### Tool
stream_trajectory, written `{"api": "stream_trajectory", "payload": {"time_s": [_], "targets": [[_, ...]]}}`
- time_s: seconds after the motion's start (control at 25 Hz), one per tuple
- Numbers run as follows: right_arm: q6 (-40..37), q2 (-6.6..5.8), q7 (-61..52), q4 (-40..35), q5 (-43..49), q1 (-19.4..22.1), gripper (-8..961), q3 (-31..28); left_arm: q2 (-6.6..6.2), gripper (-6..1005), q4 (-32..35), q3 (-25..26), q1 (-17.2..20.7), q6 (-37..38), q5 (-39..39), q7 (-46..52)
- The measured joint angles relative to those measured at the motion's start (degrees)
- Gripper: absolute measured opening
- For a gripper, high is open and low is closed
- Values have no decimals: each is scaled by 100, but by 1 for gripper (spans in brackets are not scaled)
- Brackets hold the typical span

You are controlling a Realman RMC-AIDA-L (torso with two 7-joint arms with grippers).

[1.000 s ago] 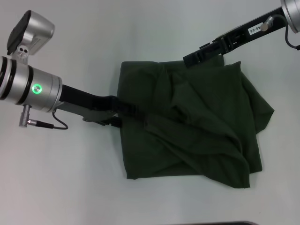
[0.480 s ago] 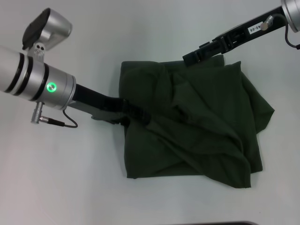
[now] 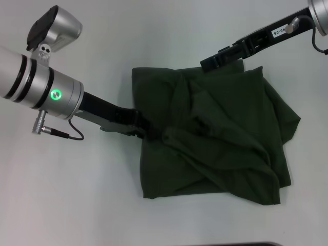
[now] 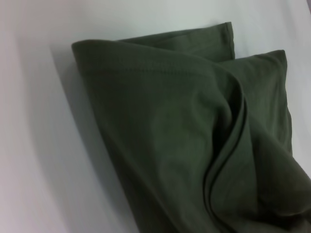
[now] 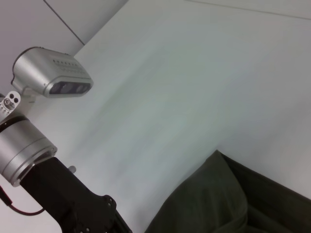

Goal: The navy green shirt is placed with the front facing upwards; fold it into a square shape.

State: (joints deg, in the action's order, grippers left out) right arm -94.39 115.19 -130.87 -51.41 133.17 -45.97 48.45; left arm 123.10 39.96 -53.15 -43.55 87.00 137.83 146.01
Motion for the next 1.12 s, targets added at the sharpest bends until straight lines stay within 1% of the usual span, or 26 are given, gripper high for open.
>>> {"api": "stream_trajectory", "payload": {"time_s": [0.2, 0.32, 0.44, 0.56, 0.76, 0.88, 1.0, 1.12], "targets": [[0, -6, -3, 1, -2, 0, 927, -12, 5, 199, 58, -17, -2, 17, 5, -55], [2, -4, -4, 10, -2, 1, 927, -16, -54, 60, 136, -23, 28, 88, 7, -58], [8, -3, -6, 38, -2, 5, 927, -46, -121, 31, 273, -18, 74, 209, 8, -26], [11, -8, -16, 59, -2, 9, 927, -96, -152, 3, 396, -11, 115, 324, 14, -15], [14, -13, -62, 61, -2, 9, 927, -122, -232, 20, 519, 28, 164, 343, 255, 59], [17, -17, -93, 61, -1, 10, 927, -158, -349, 31, 662, 51, 275, 326, 323, 150], [25, -17, -129, 61, -1, 9, 928, -175, -493, 41, 754, 77, 379, 340, 337, 231], [28, -16, -137, 61, -1, 9, 928, -223, -569, 52, 774, 194, 442, 368, 401, 248]]}}
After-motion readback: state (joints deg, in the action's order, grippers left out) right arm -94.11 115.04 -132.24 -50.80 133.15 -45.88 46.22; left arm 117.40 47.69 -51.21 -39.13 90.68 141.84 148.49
